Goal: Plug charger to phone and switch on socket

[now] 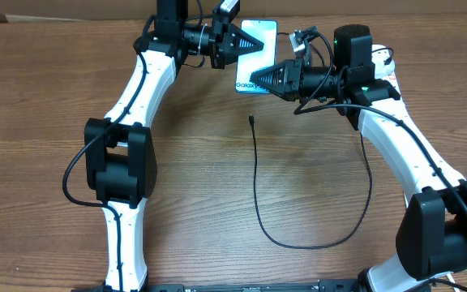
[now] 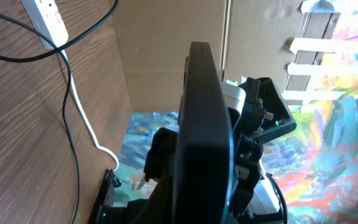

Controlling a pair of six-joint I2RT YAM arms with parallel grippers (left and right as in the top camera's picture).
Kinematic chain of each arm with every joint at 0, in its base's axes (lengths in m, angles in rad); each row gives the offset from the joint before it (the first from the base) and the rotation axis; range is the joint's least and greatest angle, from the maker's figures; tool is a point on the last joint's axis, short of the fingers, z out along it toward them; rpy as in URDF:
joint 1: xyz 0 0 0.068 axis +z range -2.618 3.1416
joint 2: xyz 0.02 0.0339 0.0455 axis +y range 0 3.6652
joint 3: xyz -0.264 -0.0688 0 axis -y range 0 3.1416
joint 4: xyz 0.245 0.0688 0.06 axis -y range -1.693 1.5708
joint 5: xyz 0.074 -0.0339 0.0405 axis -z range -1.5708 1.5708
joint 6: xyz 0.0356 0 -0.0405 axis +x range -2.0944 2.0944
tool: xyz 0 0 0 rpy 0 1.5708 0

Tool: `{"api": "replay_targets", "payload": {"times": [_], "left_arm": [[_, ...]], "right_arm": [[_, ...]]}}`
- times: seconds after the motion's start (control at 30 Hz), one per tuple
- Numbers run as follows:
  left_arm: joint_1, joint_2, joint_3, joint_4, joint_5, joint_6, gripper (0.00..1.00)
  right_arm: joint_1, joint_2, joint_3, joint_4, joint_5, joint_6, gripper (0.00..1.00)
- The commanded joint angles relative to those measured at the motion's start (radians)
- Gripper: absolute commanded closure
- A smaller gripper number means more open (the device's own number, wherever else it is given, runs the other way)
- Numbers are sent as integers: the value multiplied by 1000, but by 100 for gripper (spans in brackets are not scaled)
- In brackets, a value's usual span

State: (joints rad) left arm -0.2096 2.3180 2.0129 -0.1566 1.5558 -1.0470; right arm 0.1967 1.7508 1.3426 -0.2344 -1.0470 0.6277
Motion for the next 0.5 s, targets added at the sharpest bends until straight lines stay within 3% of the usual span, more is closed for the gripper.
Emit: {"api": "replay_targets", "payload": {"times": [0.0,0.07,0.27,0.47], "left_arm": [[-14,-27,19,-4,27,-22,96],[-14,-27,19,-4,27,-22,96],[-14,-27,19,-4,26,-22,95],[-14,-27,19,-4,26,-23,76]], "right_arm": [[-2,15,0,26,16,-35,90],[-2,15,0,27,13,-35,96],[-2,15,0,23,13,-35,96],[-2,15,0,31,-10,-35,96]]}}
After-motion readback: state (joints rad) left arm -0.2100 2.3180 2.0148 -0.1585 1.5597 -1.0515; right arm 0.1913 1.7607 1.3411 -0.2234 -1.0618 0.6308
